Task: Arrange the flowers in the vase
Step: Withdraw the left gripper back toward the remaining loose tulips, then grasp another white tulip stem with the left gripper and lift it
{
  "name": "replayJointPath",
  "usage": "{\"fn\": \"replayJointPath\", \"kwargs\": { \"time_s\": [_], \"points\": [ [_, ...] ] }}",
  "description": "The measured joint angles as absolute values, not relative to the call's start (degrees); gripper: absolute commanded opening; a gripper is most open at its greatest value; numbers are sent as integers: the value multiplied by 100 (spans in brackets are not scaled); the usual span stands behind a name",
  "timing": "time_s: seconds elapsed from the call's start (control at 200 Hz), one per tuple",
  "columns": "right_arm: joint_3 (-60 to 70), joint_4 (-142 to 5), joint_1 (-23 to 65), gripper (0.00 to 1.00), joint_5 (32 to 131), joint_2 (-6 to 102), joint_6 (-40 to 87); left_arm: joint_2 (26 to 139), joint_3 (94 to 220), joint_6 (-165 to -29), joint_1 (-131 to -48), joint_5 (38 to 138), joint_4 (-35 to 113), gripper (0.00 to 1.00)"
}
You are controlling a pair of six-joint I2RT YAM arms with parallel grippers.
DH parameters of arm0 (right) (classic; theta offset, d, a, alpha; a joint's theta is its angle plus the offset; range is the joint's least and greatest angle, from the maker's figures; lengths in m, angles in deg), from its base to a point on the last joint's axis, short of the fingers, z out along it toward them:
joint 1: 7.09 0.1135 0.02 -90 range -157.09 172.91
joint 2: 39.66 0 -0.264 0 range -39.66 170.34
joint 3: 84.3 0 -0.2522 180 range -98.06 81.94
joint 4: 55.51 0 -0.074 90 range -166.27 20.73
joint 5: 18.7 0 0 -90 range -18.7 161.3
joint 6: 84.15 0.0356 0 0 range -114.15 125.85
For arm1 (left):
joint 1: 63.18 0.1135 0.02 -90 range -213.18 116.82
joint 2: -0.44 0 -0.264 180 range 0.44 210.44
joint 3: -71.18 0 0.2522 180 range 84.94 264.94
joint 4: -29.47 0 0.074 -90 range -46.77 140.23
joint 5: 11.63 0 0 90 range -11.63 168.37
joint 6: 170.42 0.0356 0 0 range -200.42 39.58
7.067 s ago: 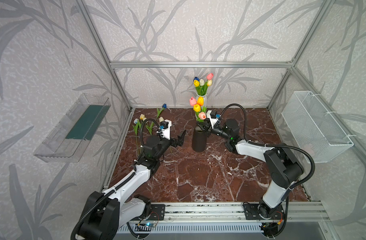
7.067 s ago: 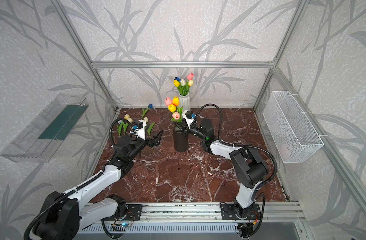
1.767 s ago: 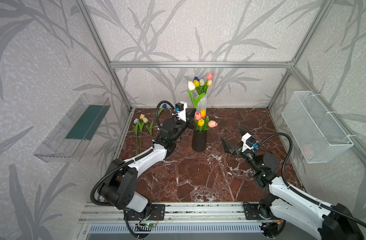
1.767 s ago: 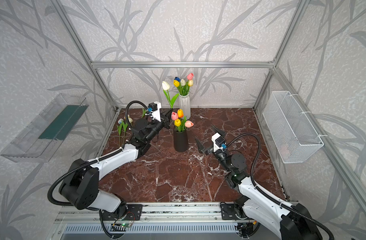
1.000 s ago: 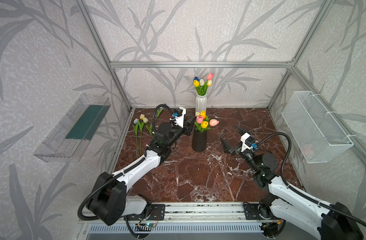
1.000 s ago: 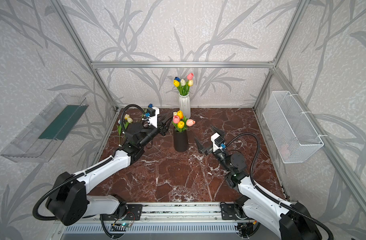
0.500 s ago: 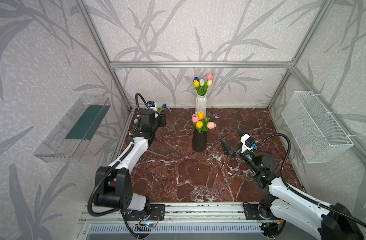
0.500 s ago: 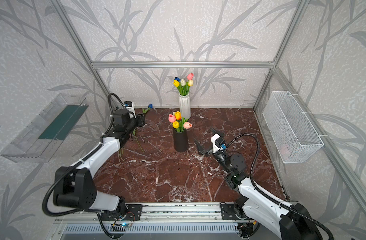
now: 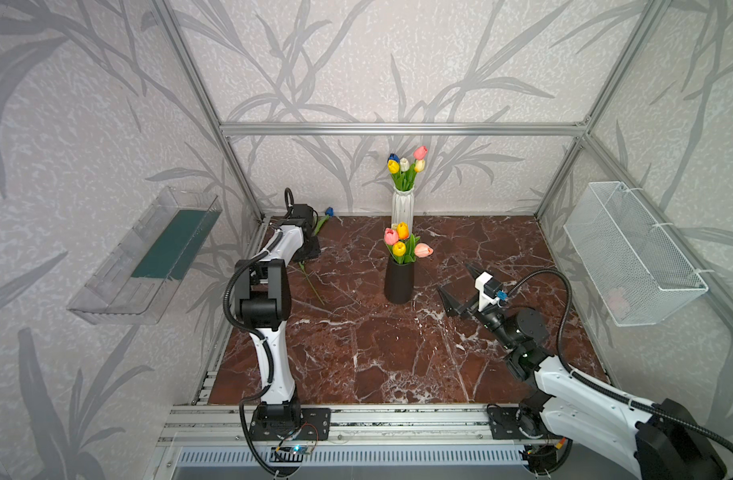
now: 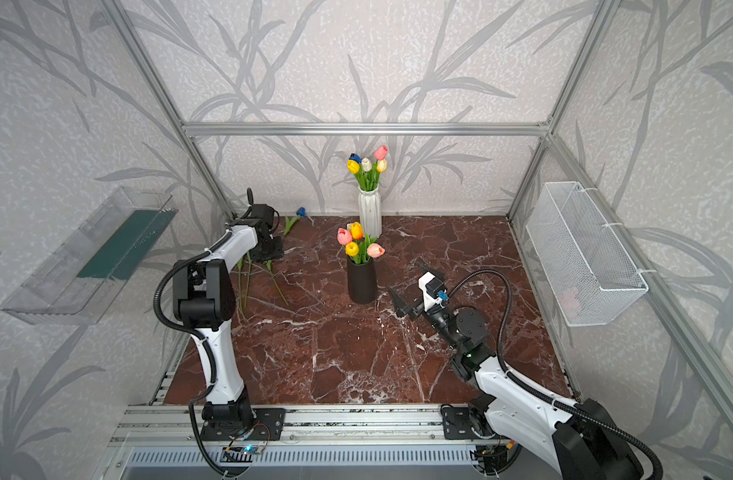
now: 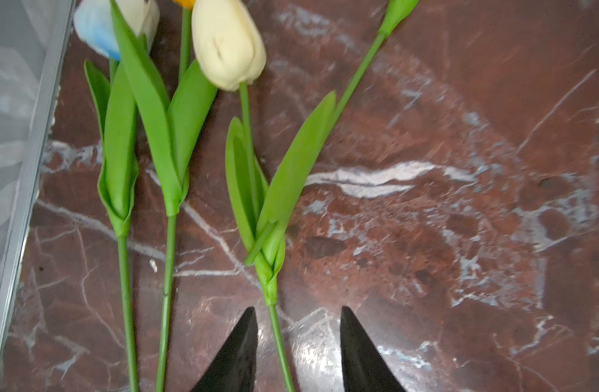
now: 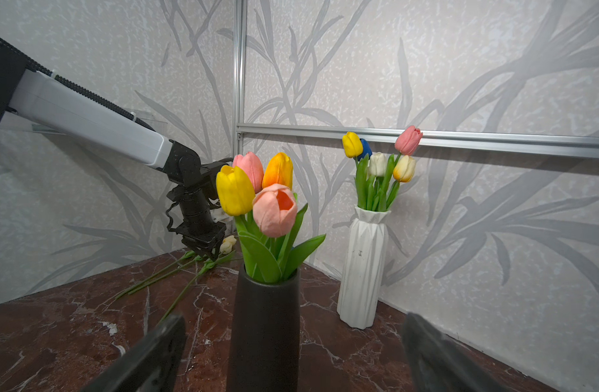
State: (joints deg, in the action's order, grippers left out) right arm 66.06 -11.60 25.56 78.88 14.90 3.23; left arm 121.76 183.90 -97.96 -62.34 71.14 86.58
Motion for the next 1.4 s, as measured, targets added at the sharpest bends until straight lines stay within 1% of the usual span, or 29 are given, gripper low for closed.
{"fn": "replayJointPath", "kwargs": {
  "time_s": [0.09, 0.195, 0.355, 0.475, 0.6, 0.73, 0.94, 1.115, 1.29, 1.399],
  "points": [
    [6610, -1112, 2556, 100, 7907, 1547, 323, 12176, 18388, -9870, -6223, 7062, 8831, 46],
    [6619, -1018, 2556, 100, 7929, 1595, 323, 12237, 18383, -9945, -6181, 7071, 8938, 46],
    [6645, -953, 2556, 100, 7929, 1597, 323, 12552, 18383, -9973, -6149, 7178, 8960, 41],
    [6656, -948, 2556, 100, 7929, 1543, 319, 12742, 18379, -9962, -6116, 7248, 8973, 27],
    [6676, -951, 2556, 100, 7925, 1484, 299, 12751, 18377, -9977, -6100, 7285, 8964, 7],
    [6678, -938, 2556, 100, 7896, 1457, 295, 12716, 18294, -10006, -6074, 7291, 8927, 0],
    [6682, -931, 2556, 99, 7868, 1457, 256, 12086, 17531, -10069, -6061, 7289, 8866, 0],
    [6682, -951, 2556, 100, 7796, 1374, 140, 10788, 16864, -10159, -6059, 7337, 8833, 0],
    [6715, -955, 2556, 100, 7754, 1223, 48, 9557, 16812, -10163, -6107, 7571, 8676, 0],
    [6715, -957, 2556, 100, 7750, 1184, 2, 8976, 16801, -10157, -6218, 7652, 8519, 0]
  ]
}}
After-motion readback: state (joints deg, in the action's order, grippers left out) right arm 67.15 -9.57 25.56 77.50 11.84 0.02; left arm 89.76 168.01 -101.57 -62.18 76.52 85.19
